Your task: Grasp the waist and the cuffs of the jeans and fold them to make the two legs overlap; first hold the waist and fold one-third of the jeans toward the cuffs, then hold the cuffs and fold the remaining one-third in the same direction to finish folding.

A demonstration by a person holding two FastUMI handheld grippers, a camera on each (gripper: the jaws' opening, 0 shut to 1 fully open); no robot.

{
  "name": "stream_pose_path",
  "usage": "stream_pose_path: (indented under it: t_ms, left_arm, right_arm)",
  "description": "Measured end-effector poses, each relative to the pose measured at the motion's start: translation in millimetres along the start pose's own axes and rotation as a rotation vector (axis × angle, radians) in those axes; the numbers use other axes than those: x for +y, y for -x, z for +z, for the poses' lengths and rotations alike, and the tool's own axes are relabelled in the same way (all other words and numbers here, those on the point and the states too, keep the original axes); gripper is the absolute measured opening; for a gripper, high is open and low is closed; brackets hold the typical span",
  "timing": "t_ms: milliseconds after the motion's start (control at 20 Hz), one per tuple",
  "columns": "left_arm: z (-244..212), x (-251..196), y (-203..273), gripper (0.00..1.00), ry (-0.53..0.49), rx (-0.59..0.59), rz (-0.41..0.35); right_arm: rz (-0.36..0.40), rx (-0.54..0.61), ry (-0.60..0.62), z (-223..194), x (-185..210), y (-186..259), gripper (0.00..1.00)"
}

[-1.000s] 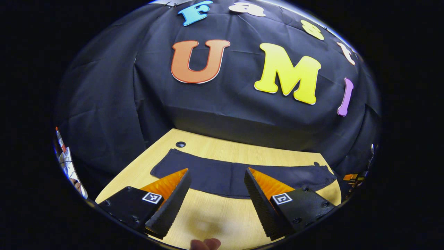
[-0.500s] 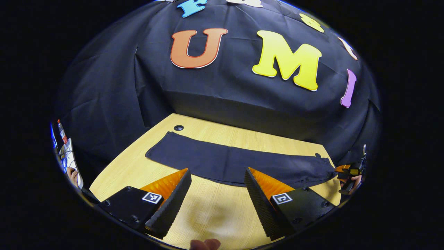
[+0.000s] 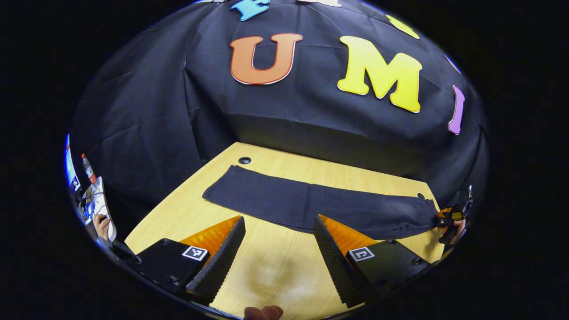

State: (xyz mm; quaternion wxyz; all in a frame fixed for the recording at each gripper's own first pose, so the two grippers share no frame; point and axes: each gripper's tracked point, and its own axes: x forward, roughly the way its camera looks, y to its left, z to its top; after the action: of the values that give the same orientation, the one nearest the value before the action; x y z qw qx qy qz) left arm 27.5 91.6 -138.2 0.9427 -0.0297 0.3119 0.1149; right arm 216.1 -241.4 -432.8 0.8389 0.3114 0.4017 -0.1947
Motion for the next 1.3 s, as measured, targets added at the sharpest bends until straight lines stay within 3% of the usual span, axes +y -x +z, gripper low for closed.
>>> stream_pose_path:
  t_ms: [100,150,450,500,700,800,850,1100,1200,1250,1300]
  left_arm:
    - [-5,6,0,0.99,0.014,0.01,0.006]
    - [-6,8,1,0.99,0.019,0.015,0.01]
    - [-7,30,4,0.99,0.021,0.01,0.033]
    - [-6,36,4,0.99,0.019,0.005,0.047]
    - [-9,56,4,0.99,-0.001,-0.026,0.064]
    - [-8,65,5,0.99,0.015,-0.045,0.056]
    - [-11,70,5,0.99,0.034,-0.048,0.054]
    - [-6,98,12,0.99,0.154,-0.103,0.044]
    - [-5,116,20,0.99,0.179,-0.116,0.05]
    - [-7,127,21,0.99,0.182,-0.115,0.063]
    - [-8,137,23,0.99,0.186,-0.116,0.07]
  right_arm:
    - [-0.015,-0.011,0.076,1,-1,-1,0.89]
    - [0.014,0.006,0.109,-1,4,-1,0.89]
    - [-0.008,-0.048,0.35,8,30,16,0.19]
    - [0.005,-0.063,0.405,12,38,27,0.14]
    - [0.149,-0.14,0.573,17,120,97,0.11]
    - [0.221,-0.177,0.62,8,164,133,0.15]
    - [0.262,-0.181,0.633,-6,191,151,0.11]
    - [0.403,-0.208,0.76,-108,307,202,0.11]
    - [0.447,-0.191,0.79,-142,323,209,0.14]
    - [0.463,-0.18,0.809,-157,337,205,0.06]
    - [0.474,-0.165,0.834,-171,343,202,0.1]
